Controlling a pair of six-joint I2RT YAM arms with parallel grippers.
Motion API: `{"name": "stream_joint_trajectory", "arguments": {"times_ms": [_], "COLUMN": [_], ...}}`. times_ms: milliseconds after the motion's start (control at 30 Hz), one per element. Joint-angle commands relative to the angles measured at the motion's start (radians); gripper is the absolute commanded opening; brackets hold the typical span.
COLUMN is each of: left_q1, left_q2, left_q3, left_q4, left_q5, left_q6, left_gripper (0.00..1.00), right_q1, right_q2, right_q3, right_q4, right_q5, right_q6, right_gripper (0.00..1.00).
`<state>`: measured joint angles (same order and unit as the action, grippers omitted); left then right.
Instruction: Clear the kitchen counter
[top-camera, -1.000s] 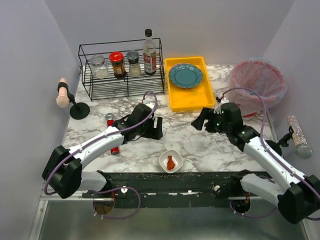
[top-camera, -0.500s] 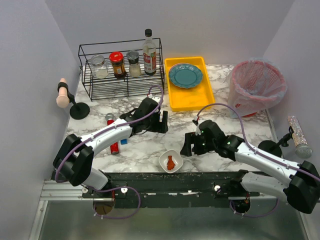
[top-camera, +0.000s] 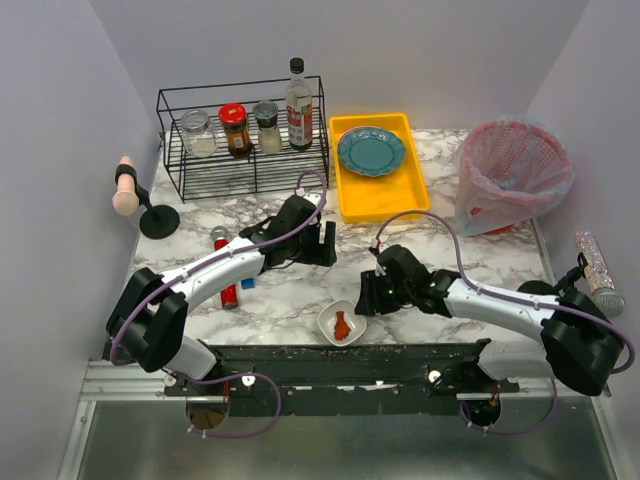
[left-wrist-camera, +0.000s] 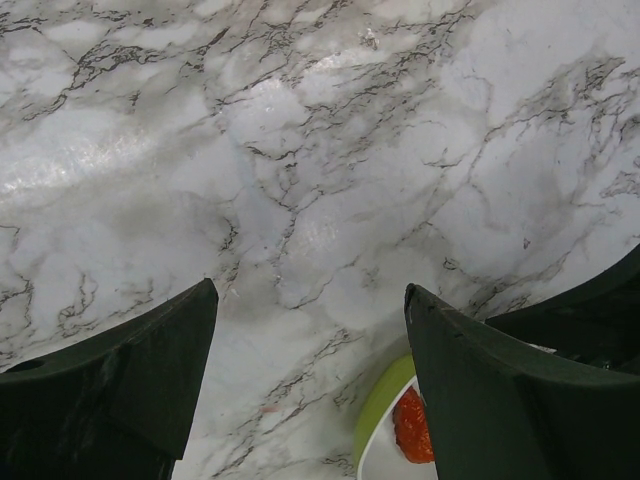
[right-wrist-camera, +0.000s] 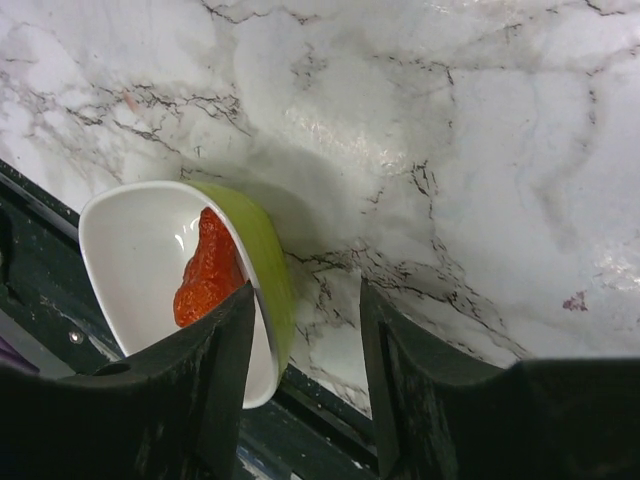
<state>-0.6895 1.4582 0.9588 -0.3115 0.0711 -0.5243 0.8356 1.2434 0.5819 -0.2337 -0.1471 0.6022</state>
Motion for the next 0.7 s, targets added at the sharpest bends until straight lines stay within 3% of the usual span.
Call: {"name": "stream_joint_trajectory", "arguments": {"times_ms": [0,267,500,667], "left_q1": [-0.002,-0.002,-0.002,-0.002], "left_q2": [0.005,0.005,0.007,0.004], "left_q3": [0.009,0.003,0.003,0.02], "left_q4": [0.017,0.02,0.018,-0.004], "left_q5": [-0.011,-0.016,-0.017,-0.043], "left_q6": [-0.013,-0.009,-0.005,0.01], "left_gripper": [0.86,0.86,0.86,0.87], "right_q1": [0.013,0.034,0.037,0.037], "right_q2": [0.05,0.1,0.084,0.041], "right_q3": [0.004,-0.001,-0.001,0.022], "right_q4": [0.068,0.102,0.1,0.054], "right_q5": [-0.011,-0.034,-0.006,0.093], "right_q6": [-0.001,-0.012,-0.025,-0.027], "right_gripper": [0.52,0.46,0.31,0.15]}}
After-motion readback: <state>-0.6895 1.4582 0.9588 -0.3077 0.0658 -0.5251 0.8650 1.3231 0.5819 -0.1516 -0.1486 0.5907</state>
